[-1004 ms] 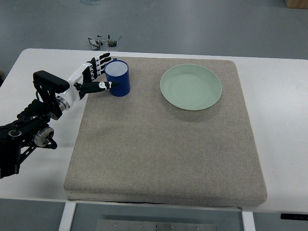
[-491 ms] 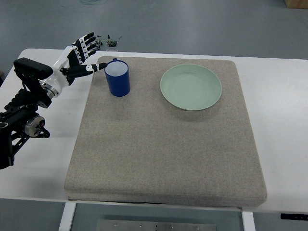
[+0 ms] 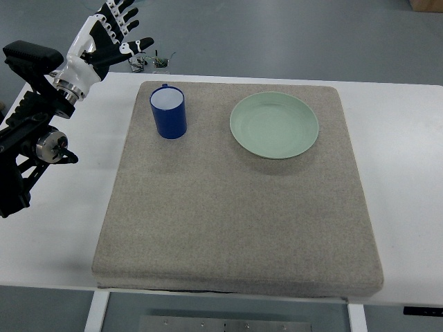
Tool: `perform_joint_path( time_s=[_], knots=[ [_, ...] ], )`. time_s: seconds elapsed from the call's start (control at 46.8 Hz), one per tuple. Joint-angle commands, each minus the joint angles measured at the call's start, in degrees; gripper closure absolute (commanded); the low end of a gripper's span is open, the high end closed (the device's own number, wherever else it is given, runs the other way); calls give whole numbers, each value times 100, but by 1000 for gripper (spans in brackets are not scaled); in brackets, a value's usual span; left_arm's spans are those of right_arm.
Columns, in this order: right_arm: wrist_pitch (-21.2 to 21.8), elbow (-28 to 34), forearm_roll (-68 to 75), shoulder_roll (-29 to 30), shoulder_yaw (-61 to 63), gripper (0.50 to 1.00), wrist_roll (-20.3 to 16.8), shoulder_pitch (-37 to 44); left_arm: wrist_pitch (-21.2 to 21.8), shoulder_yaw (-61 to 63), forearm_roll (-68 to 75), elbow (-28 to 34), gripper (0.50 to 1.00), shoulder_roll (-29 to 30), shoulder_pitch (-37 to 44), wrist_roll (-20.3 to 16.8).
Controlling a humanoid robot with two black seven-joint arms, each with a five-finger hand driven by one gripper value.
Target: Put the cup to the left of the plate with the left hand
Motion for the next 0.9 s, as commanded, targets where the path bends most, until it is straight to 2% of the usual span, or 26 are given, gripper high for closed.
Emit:
perform_joint_path(
  time_s=[0.0, 0.427, 0.598, 0.726, 0.875],
  knots=[
    [0, 0, 8, 0, 0, 566, 0, 0, 10, 14, -429, 35, 508, -76, -131, 60],
    [0, 0, -1, 0, 0, 566, 0, 0, 257, 23, -2311, 843, 508, -613, -676, 1369],
    [0, 0, -1, 0, 0, 566, 0, 0, 107, 14, -2864, 940, 508, -666, -702, 1405],
    [0, 0, -1, 0, 0, 566, 0, 0, -270, 5, -3286, 958, 508, -666, -702, 1396],
    [0, 0, -1, 0, 0, 566, 0, 0, -315, 14, -3340, 1028, 506, -683, -694, 1396]
  ],
)
